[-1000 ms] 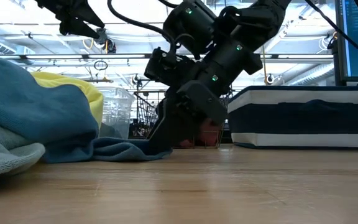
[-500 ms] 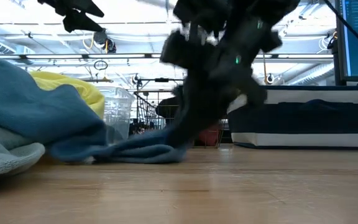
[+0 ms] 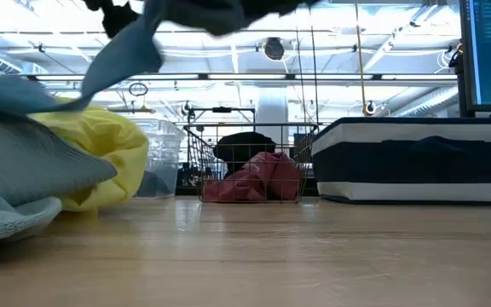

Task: Pick & Place Cloths
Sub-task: Put the light blue sock into the transparent bin

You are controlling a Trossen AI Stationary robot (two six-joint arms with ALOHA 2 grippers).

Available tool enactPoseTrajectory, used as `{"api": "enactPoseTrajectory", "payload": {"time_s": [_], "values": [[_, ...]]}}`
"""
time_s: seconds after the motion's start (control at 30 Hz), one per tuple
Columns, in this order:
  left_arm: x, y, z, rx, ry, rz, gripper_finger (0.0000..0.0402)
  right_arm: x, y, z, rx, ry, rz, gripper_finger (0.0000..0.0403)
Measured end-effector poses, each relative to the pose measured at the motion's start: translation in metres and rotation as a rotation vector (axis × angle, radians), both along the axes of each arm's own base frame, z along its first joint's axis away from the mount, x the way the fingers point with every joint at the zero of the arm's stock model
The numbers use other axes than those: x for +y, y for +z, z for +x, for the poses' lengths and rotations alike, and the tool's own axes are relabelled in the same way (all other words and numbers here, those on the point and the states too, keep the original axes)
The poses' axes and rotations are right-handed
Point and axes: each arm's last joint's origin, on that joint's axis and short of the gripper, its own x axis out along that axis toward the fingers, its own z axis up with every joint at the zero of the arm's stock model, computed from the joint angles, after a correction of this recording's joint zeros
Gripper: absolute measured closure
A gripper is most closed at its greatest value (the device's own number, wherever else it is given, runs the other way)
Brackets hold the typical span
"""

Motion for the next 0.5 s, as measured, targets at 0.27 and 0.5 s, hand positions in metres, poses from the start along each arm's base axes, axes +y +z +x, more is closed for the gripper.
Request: {"api": "enactPoseTrajectory", "payload": {"time_s": [0.27,0.5], "values": [[-0.009,-0.004,0.042,-0.074,-0.157,0.01,0.0105,-0.008,0.041,-0.017,-0.176,-0.053,-0.117,0.0393],[-0.017,-0.014,0.072,-0.108,-0.28,0.004,0.0105,-0.012,0.05,-0.02,-0.224,-0.124,-0.231,0.0393]]}}
